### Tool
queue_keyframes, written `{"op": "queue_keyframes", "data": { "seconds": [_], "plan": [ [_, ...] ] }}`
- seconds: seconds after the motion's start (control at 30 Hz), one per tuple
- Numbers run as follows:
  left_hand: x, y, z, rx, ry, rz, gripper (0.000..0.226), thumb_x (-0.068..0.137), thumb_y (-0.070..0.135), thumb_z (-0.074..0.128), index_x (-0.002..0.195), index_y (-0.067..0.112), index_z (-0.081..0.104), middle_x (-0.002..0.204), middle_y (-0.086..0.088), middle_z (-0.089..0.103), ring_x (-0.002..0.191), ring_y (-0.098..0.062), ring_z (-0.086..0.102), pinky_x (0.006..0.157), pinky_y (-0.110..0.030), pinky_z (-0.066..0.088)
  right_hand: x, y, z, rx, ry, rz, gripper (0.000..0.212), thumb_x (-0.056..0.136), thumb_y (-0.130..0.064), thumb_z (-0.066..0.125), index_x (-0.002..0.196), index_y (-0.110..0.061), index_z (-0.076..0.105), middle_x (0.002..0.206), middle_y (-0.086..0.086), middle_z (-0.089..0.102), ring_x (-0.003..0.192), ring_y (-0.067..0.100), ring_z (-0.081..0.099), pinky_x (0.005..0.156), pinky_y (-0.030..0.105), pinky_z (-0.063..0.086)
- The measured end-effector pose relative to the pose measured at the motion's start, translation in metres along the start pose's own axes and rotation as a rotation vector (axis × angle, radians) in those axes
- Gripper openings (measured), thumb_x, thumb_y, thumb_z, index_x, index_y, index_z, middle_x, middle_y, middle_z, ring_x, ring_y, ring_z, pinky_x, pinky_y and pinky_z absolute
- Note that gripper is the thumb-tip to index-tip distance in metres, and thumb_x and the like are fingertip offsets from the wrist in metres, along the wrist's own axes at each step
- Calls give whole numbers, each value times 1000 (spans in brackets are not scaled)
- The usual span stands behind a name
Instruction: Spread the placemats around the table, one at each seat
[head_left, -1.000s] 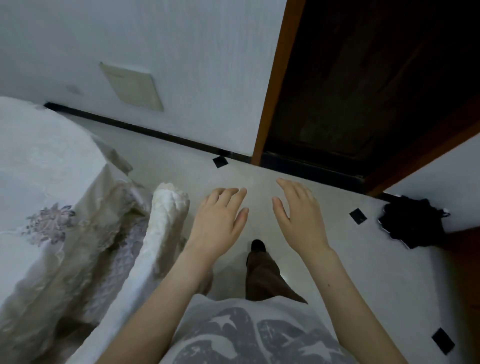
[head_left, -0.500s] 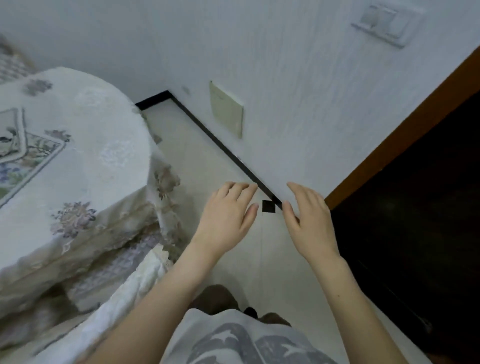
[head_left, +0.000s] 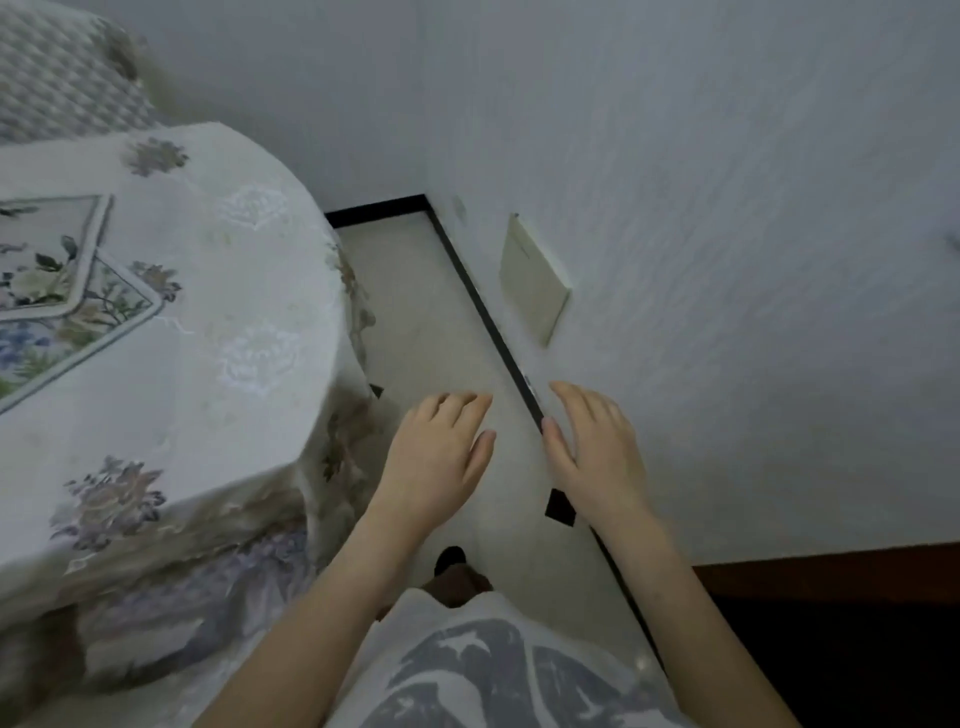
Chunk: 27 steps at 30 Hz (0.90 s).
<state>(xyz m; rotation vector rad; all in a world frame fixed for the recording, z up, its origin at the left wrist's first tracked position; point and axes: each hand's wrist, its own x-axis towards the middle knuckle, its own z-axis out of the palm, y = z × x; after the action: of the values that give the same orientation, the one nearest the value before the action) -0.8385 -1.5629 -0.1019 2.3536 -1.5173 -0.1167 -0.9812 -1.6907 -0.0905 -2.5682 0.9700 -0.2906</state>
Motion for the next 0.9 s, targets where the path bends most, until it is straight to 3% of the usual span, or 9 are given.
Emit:
{"op": "queue_keyframes", "data": {
  "seconds": [0.23, 0.43, 0.7, 0.9],
  "plan": [
    [107, -42, -34, -13, 173, -89, 40, 96, 33, 41, 128, 11, 53, 121, -5, 63, 107, -24, 56, 92, -36, 47, 135, -13, -8, 11, 27, -146, 44, 97, -37, 40, 136, -17, 44, 131, 3, 55, 122, 20, 48, 104, 42, 40],
    [165, -79, -25, 3, 157, -248, 42, 96, 33, 39, 128, 11, 53, 121, -6, 62, 108, -25, 56, 92, -39, 48, 231, -13, 11, 29, -61, -264, 44, 97, -33, 42, 137, -15, 44, 132, 4, 55, 120, 21, 49, 101, 40, 43],
    [255, -123, -16, 55, 206, -557, 50, 95, 37, 26, 128, 12, 54, 122, -4, 62, 111, -24, 55, 93, -38, 48, 389, -20, 42, 71, -237, -504, 43, 97, -32, 43, 136, -14, 44, 130, 5, 55, 120, 22, 48, 103, 40, 40],
    [314, -152, -40, 84, 307, -793, 44, 95, 31, 33, 126, 10, 55, 121, -6, 62, 108, -28, 55, 90, -41, 48, 494, -58, 47, 112, -330, -754, 44, 97, -31, 43, 138, -17, 43, 130, 3, 55, 119, 19, 47, 102, 38, 42]
  ]
}}
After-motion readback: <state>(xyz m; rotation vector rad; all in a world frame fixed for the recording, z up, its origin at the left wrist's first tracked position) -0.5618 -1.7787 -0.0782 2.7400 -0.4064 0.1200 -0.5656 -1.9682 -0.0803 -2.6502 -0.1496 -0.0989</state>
